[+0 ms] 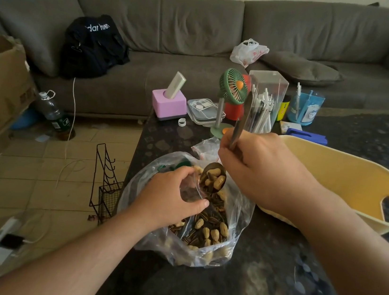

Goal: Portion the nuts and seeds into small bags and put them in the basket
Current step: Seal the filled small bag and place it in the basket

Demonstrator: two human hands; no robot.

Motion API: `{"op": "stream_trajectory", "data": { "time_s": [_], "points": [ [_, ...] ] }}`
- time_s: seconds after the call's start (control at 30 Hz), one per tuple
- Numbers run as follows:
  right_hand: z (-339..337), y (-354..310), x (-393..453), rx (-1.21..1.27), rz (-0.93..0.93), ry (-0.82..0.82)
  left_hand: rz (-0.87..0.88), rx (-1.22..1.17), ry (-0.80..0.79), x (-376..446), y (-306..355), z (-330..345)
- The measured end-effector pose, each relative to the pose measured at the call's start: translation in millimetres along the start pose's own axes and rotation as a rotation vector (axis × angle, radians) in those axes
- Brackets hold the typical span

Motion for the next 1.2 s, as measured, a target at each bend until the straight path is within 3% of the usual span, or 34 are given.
{"op": "stream_trajectory", "data": {
  "time_s": [0.67, 0.93, 1.2],
  "points": [
    [2, -4, 1, -0.023, -0.059, 0.042, -0.024, -0.065, 0.051, 0, 2, 2],
    [11, -6, -3, -0.014, -0.208, 0.092, -0.089, -0.166, 0.044, -1, -2, -1],
    [16, -5, -7, 0.004, -0.224, 0.173, -0.113, -0.210, 0.055, -2, -7, -3]
  ]
}}
Point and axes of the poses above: each hand's wrist, its own x-axis towards the middle knuckle, its own z-axis out of the palm, y = z × x, the point moved 2 cm from there along x, towards the middle knuckle, and after that the axes turned 1 degree about -x, right-handed, at the moved point
